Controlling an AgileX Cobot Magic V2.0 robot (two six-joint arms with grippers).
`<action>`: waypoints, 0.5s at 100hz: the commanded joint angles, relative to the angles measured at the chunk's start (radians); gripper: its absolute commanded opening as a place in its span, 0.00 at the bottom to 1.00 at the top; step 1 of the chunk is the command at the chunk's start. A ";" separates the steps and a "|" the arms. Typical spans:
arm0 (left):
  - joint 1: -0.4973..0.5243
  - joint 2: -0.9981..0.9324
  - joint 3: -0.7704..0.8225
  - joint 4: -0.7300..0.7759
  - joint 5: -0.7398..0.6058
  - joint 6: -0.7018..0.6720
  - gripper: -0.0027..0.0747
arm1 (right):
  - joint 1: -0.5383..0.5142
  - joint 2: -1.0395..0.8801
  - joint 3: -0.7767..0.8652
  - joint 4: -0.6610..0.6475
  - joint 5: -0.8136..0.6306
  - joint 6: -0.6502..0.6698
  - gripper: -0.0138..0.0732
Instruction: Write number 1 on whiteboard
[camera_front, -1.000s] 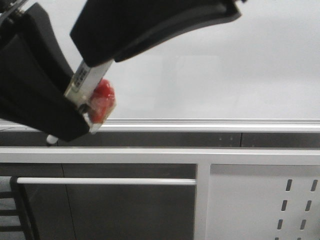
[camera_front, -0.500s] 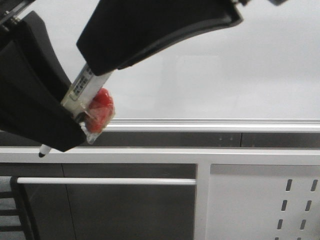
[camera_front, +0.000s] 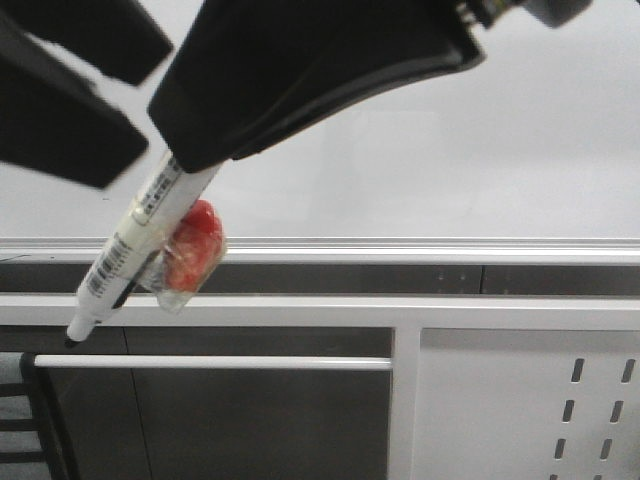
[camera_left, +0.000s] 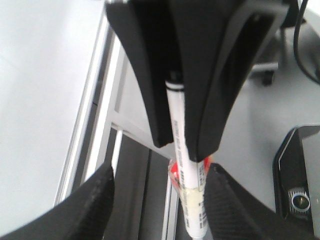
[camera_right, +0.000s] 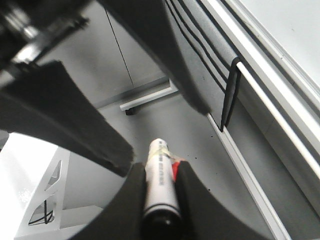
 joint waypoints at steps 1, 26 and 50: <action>-0.008 -0.049 -0.034 -0.060 -0.051 0.003 0.52 | 0.003 -0.017 -0.032 0.001 -0.053 0.000 0.08; -0.006 -0.157 -0.034 -0.099 0.082 -0.062 0.47 | 0.003 -0.042 -0.032 -0.043 -0.092 0.000 0.09; -0.002 -0.371 0.027 -0.052 -0.155 -0.306 0.23 | 0.003 -0.154 0.039 -0.121 -0.132 0.000 0.10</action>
